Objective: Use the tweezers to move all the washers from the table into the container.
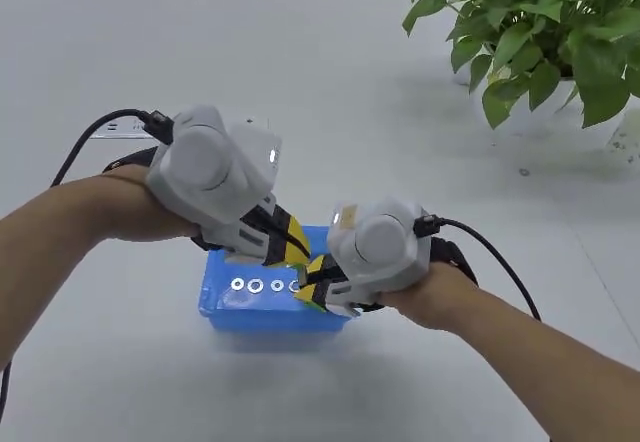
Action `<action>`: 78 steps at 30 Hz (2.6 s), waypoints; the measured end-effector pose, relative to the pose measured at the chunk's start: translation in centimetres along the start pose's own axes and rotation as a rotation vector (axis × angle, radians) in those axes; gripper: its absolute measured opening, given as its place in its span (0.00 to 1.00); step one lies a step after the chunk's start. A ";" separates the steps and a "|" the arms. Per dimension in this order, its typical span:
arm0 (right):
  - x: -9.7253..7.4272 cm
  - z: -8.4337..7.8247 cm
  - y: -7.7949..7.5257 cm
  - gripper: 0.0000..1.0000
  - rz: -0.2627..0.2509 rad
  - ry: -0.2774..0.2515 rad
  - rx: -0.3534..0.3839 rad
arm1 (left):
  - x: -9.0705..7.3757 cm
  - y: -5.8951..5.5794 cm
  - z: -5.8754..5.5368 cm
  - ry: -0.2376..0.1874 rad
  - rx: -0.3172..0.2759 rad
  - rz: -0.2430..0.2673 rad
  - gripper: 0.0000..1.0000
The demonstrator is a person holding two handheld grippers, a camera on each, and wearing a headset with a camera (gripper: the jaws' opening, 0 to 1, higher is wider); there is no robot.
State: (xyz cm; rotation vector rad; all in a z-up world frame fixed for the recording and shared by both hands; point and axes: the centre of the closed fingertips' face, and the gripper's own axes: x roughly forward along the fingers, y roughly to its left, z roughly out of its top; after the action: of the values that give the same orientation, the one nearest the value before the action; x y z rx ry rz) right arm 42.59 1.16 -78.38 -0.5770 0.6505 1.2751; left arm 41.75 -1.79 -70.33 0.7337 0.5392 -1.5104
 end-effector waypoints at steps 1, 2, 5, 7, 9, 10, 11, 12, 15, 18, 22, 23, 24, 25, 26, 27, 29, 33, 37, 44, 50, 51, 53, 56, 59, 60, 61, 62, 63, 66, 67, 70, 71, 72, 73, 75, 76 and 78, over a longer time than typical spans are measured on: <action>0.0 0.0 0.0 0.10 0.000 0.000 0.001 | 0.0 0.0 0.0 -0.001 0.000 0.000 0.05; 0.0 0.0 0.0 0.10 0.002 -0.001 0.004 | 0.0 0.0 0.0 -0.001 0.000 -0.002 0.05; 0.1 -0.1 -0.1 0.11 0.001 0.001 0.010 | 0.1 0.0 0.0 -0.001 0.000 -0.003 0.05; 0.1 -0.1 0.0 0.11 0.003 0.001 0.011 | 0.1 -0.1 -0.1 0.000 0.001 -0.005 0.05; 0.2 -0.1 0.0 0.11 0.004 0.002 0.013 | 0.1 -0.1 -0.2 0.002 0.001 -0.006 0.05; 0.2 -0.1 0.1 0.11 0.005 0.002 0.015 | 0.1 -0.1 -0.2 0.003 0.002 -0.007 0.05; 0.2 -0.2 0.0 0.11 0.005 0.001 0.014 | 0.1 -0.1 -0.2 0.003 0.002 -0.008 0.05; 0.2 -0.2 0.0 0.11 0.006 0.002 0.014 | 0.1 -0.1 -0.2 0.004 0.003 -0.008 0.05; 0.2 -0.1 0.1 0.11 0.006 0.001 0.013 | 0.1 -0.1 -0.3 0.004 0.005 -0.008 0.05; 0.0 0.0 0.1 0.11 0.005 0.000 0.010 | -0.1 -0.1 -0.2 0.005 0.006 -0.007 0.05; -0.1 0.2 0.2 0.11 0.005 -0.005 0.005 | -0.4 -0.2 -0.1 0.006 0.007 -0.004 0.05; -0.2 0.3 0.2 0.11 0.005 -0.007 0.004 | -0.5 -0.2 -0.1 0.007 0.009 -0.003 0.05; -0.3 0.4 0.3 0.11 0.004 -0.010 -0.001 | -0.6 -0.3 0.0 0.007 0.009 -0.002 0.05; -0.3 0.5 0.3 0.11 0.001 -0.013 -0.008 | -0.7 -0.3 0.0 0.007 0.009 -0.001 0.05; -0.4 0.6 0.3 0.11 0.002 -0.014 -0.008 | -0.8 -0.3 0.1 0.008 0.011 0.001 0.05; -0.5 0.7 0.4 0.11 0.001 -0.017 -0.012 | -0.9 -0.3 0.1 0.008 0.011 0.002 0.05; -0.7 0.9 0.4 0.11 -0.003 -0.023 -0.022 | -1.1 -0.4 0.3 0.007 0.014 0.006 0.05; -1.1 1.3 0.7 0.10 -0.002 -0.032 -0.022 | -1.7 -0.6 0.5 0.011 0.020 0.012 0.05; -1.6 2.0 1.1 0.08 -0.006 -0.048 -0.043 | -2.5 -1.1 1.0 0.008 0.023 0.013 0.05; -2.5 3.3 2.3 0.08 -0.006 -0.069 -0.066 | -3.9 -2.2 1.7 0.004 0.028 0.008 0.05; -3.3 4.0 3.5 0.07 -0.002 -0.078 -0.076 | -4.8 -3.4 2.4 0.004 0.032 -0.001 0.05; -3.4 4.1 3.9 0.07 -0.001 -0.077 -0.085 | -5.0 -3.8 2.5 0.004 0.036 -0.004 0.05; -3.6 4.2 4.2 0.07 -0.002 -0.075 -0.097 | -5.2 -4.2 2.6 0.006 0.038 -0.008 0.05; -3.8 4.4 4.9 0.07 0.002 -0.070 -0.113 | -5.5 -5.0 2.7 0.012 0.048 -0.013 0.05; -4.1 4.5 5.5 0.06 0.006 -0.066 -0.126 | -5.7 -5.7 2.7 0.018 0.060 -0.012 0.05; -4.1 4.6 5.7 0.06 0.006 -0.063 -0.134 | -5.8 -5.9 2.8 0.019 0.062 -0.010 0.05; -4.2 4.6 5.9 0.06 0.006 -0.060 -0.137 | -5.9 -6.0 2.7 0.021 0.065 -0.009 0.05; -4.3 4.6 6.0 0.06 0.006 -0.057 -0.143 | -6.0 -6.1 2.7 0.024 0.068 -0.008 0.05; -4.3 4.6 6.1 0.06 0.006 -0.052 -0.151 | -6.1 -6.3 2.5 0.030 0.073 -0.006 0.05; -4.5 4.4 6.5 0.06 0.007 -0.042 -0.161 | -6.2 -6.7 2.1 0.049 0.101 0.003 0.05; -4.5 4.4 6.7 0.06 0.005 -0.037 -0.168 | -6.2 -6.9 1.9 0.055 0.107 0.008 0.05; -4.7 4.2 7.0 0.06 0.004 -0.024 -0.179 | -6.2 -7.2 1.3 0.067 0.108 0.016 0.05; -4.7 4.1 7.1 0.06 0.004 -0.019 -0.181 | -6.2 -7.4 1.0 0.072 0.107 0.019 0.05; -4.7 4.0 7.2 0.06 0.006 -0.016 -0.183 | -6.2 -7.5 0.8 0.078 0.106 0.022 0.05; -4.7 4.0 7.4 0.06 0.006 -0.013 -0.187 | -6.2 -7.6 0.5 0.083 0.104 0.024 0.05; -4.7 3.8 7.6 0.06 0.009 -0.003 -0.196 | -6.0 -7.9 -0.1 0.095 0.097 0.027 0.05; -4.6 3.7 7.9 0.06 0.012 0.002 -0.201 | -6.0 -8.0 -0.4 0.100 0.095 0.028 0.05; -4.5 3.6 8.2 0.06 0.019 0.008 -0.206 | -5.9 -8.2 -1.2 0.106 0.085 0.031 0.05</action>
State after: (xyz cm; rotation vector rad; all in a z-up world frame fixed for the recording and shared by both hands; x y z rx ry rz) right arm 34.28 2.28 -72.94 -0.7464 0.5356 1.3676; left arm 33.69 3.76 -67.67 0.8886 0.5434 -1.4791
